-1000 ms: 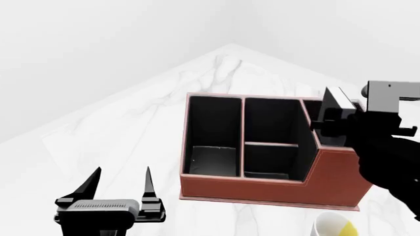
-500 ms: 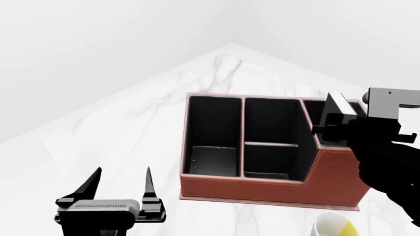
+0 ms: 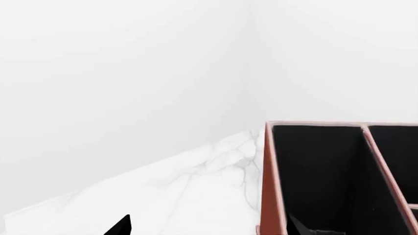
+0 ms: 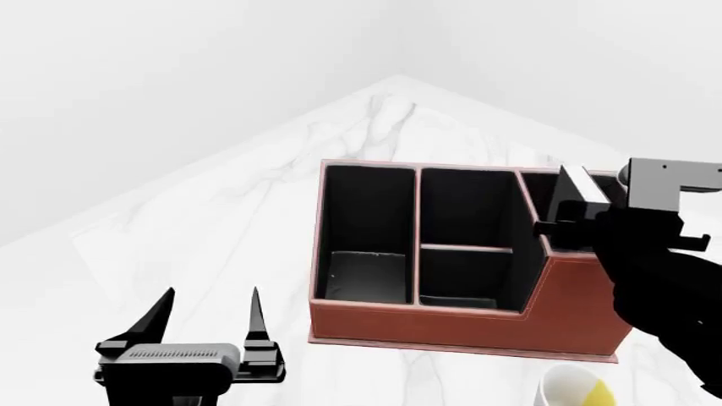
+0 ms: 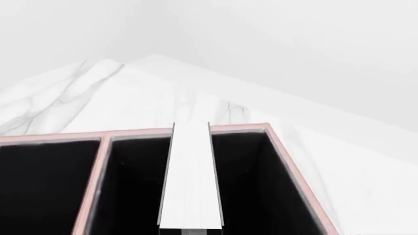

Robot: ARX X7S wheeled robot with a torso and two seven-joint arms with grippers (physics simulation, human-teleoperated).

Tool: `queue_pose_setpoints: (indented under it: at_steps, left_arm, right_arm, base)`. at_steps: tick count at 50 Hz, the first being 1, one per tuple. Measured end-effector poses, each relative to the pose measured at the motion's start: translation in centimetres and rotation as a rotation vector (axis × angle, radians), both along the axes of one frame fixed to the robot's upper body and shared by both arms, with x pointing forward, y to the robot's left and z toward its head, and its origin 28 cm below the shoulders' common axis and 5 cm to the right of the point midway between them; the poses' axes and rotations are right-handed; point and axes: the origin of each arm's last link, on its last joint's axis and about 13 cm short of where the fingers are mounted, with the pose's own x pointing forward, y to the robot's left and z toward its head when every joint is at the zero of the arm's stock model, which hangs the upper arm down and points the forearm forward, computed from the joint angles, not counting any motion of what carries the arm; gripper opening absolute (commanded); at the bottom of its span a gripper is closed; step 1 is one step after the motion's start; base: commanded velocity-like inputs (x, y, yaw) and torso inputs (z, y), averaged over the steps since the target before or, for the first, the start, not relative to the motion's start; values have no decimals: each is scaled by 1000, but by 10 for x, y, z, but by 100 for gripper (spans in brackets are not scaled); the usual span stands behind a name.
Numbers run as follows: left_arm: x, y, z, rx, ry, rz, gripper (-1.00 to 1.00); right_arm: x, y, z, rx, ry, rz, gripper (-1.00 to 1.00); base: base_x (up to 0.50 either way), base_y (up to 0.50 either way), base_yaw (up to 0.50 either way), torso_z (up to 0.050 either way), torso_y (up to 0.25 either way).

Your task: Pick up the book and place it in the right compartment of the caddy.

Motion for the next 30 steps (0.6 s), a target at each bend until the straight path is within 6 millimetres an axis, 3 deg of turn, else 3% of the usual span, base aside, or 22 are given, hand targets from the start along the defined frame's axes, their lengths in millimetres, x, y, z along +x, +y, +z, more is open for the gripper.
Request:
queue_pose_setpoints:
  at_steps: [25,26,30]
  left_arm:
    - [0,0,0,1,1,0,100]
    - [0,0,0,1,1,0,100]
    - [0,0,0,1,1,0,100]
  right_arm:
    - [0,-2,-3,4,-2,-6,-100]
    - [0,-2,-3,5,-2,-6,100]
    - [0,-3,-1,-1,-12,-4,100]
  base:
    - [0,0,0,0,1]
    - [0,0,0,0,0]
    - [0,0,0,0,3]
